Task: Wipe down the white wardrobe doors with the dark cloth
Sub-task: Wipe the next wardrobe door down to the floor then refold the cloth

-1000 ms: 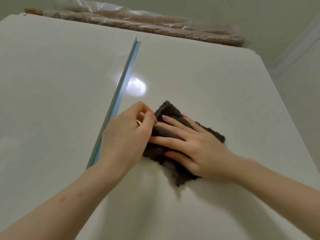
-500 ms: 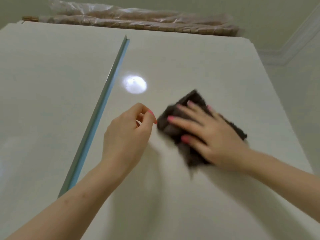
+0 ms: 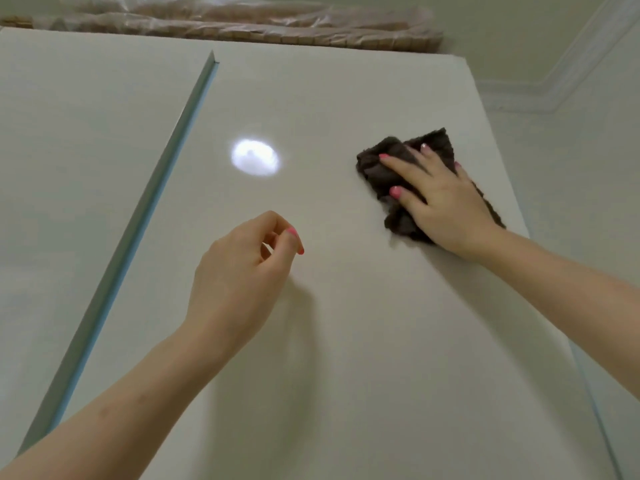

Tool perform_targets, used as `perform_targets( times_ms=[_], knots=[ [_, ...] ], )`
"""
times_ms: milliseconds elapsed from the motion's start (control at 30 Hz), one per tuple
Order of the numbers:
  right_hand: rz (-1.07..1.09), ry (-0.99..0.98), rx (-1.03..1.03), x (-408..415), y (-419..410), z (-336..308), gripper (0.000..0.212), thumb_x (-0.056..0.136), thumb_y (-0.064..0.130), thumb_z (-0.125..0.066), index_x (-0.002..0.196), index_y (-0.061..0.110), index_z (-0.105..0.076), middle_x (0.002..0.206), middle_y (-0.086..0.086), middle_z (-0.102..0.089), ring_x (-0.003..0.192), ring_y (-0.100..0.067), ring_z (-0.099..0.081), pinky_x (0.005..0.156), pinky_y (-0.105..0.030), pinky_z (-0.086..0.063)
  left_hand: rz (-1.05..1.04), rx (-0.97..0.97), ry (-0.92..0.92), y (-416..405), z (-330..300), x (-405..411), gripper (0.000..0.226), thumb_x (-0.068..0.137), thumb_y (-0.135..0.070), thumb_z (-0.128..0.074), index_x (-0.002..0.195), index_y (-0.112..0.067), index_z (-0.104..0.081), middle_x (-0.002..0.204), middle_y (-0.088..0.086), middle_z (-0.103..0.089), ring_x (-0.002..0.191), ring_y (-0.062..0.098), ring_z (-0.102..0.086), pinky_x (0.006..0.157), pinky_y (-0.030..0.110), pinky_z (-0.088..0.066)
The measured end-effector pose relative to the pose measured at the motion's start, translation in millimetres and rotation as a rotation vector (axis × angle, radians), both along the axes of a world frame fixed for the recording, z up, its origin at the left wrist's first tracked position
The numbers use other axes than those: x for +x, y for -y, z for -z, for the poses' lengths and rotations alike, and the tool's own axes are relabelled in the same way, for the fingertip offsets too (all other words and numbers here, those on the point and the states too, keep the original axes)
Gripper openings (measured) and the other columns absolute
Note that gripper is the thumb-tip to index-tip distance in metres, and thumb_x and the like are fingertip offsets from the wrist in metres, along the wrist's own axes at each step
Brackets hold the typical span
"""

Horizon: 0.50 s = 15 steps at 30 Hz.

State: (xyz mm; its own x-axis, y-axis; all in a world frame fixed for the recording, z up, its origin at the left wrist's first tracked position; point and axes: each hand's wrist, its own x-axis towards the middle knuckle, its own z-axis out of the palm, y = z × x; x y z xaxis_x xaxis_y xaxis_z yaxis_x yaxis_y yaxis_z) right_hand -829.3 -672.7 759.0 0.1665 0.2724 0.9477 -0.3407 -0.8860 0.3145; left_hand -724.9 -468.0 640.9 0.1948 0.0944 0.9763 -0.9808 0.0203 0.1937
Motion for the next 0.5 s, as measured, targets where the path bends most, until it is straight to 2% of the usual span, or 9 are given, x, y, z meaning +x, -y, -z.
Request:
perform_targets(
  times_ms=[133, 233, 300, 367, 500],
  knots=[
    [0.007, -0.084, -0.224, -12.0, 12.4, 69.6, 0.049, 0.095, 0.048, -0.026, 0.144, 0.043, -0.031, 0.155, 0.009, -0.026, 0.146, -0.012, -0.014, 0.117, -0.042, -0.012, 0.035, -0.016, 0.025, 7.3, 5.0, 0.5, 0.023, 0.090, -0.033, -0.045, 0.072, -0.028, -0.059, 0.076, -0.007, -0.064, 0.074, 0.009, -0.056, 0.071, 0.035, -0.046],
    [0.020, -0.185, -0.294, -28.0, 28.0, 83.3, 0.045, 0.099, 0.046, -0.023, 0.144, 0.046, -0.025, 0.155, 0.016, -0.023, 0.145, -0.006, -0.012, 0.118, -0.036, -0.009, 0.041, 0.008, 0.029, 14.4, 5.5, -1.4, 0.026, 0.082, -0.043, -0.039, 0.072, -0.030, -0.059, 0.084, -0.018, -0.061, 0.079, 0.005, -0.054, 0.069, 0.032, -0.044],
    [0.016, -0.171, -0.250, -34.6, 33.2, 62.8, 0.045, 0.098, 0.048, -0.023, 0.143, 0.051, -0.023, 0.154, 0.019, -0.022, 0.145, -0.002, -0.010, 0.119, -0.035, -0.009, 0.046, 0.022, 0.032, 18.6, 5.0, -2.6, 0.027, 0.078, -0.043, -0.037, 0.072, -0.030, -0.059, 0.086, -0.021, -0.059, 0.080, 0.005, -0.054, 0.068, 0.033, -0.044],
    [-0.022, -0.101, -0.118, -37.6, 38.2, 33.9, 0.044, 0.098, 0.048, -0.026, 0.141, 0.055, -0.022, 0.155, 0.019, -0.021, 0.144, -0.001, -0.007, 0.119, -0.037, -0.008, 0.062, 0.023, 0.033, 20.6, 4.7, -3.6, 0.026, 0.078, -0.042, -0.037, 0.073, -0.030, -0.059, 0.082, -0.018, -0.062, 0.079, 0.006, -0.054, 0.068, 0.034, -0.045],
    [-0.001, 0.047, 0.086, -37.8, 40.9, -2.5, 0.044, 0.102, 0.034, -0.034, 0.145, 0.044, -0.026, 0.157, 0.007, -0.020, 0.146, -0.009, -0.006, 0.118, -0.039, -0.005, 0.056, 0.018, 0.030, 18.7, 4.9, -4.5, 0.026, 0.078, -0.041, -0.037, 0.072, -0.029, -0.059, 0.079, -0.011, -0.064, 0.077, 0.005, -0.055, 0.071, 0.035, -0.046]
  ],
)
